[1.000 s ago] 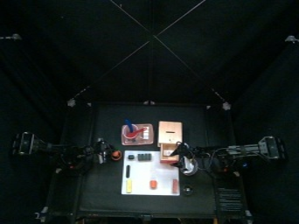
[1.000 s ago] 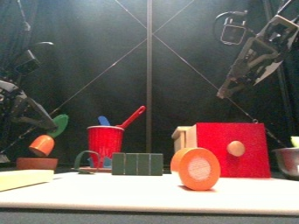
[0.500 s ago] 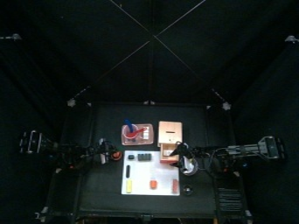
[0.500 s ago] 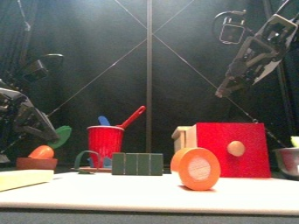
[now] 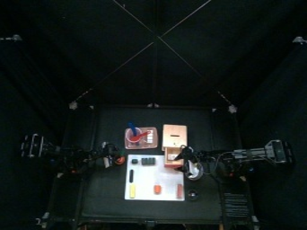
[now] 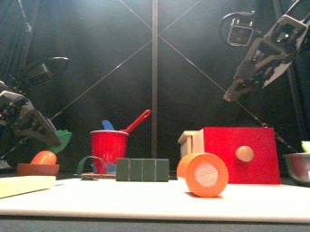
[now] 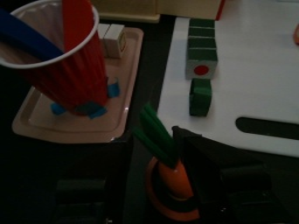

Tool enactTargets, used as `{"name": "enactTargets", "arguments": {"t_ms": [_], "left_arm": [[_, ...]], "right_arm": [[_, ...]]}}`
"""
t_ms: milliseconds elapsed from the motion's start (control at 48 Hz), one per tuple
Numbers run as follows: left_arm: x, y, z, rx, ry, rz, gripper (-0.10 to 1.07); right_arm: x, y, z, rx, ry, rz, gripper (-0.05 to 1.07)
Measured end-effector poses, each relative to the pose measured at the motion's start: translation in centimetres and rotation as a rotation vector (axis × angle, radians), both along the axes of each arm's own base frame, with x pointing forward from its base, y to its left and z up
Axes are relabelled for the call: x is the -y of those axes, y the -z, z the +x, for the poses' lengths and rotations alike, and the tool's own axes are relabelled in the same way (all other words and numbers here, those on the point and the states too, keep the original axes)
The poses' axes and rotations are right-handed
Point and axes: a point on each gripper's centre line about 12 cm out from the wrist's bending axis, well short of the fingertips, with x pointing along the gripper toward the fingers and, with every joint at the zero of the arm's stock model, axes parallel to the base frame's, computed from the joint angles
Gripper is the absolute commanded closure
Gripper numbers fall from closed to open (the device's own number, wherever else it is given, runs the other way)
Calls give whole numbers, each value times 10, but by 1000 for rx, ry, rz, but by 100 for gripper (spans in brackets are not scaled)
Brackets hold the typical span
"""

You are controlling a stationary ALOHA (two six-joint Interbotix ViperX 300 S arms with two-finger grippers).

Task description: Put carrot top into soy sauce container

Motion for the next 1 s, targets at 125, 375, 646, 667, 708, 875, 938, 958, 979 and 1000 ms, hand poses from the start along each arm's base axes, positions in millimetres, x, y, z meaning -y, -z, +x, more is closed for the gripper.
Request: {"name": "enactTargets", "arguments": {"t_ms": [125, 375, 646, 667, 708, 875, 938, 958, 979, 1000], "left_arm": [[8, -5, 1, 25, 32, -7, 18], [15, -15, -4, 75, 57, -24, 18], [17, -56, -10, 286, 94, 14, 18], [18, -59, -11, 306, 101, 21, 18], [19, -66, -12, 339, 113, 33, 18], [26, -85, -12, 411, 186, 99, 18], [29, -94, -7, 430, 216, 127, 18], [29, -97, -6, 435, 223, 132, 18], [30, -100, -4, 440, 230, 135, 18], [31, -103, -3, 442, 239, 144, 18]], "right_arm": [[0, 0, 0, 0, 5, 5, 11], [0, 3, 1, -9, 8, 11, 11], [0, -2, 3, 4, 4, 6, 11], [0, -3, 3, 5, 3, 7, 11], [0, -4, 3, 12, 2, 2, 11], [1, -13, 0, 51, 8, -3, 11], [1, -17, -1, 72, 12, -4, 11], [1, -19, -1, 81, 10, -7, 11], [1, -20, -1, 89, 13, -8, 11], [0, -22, -2, 96, 12, -9, 11]]}}
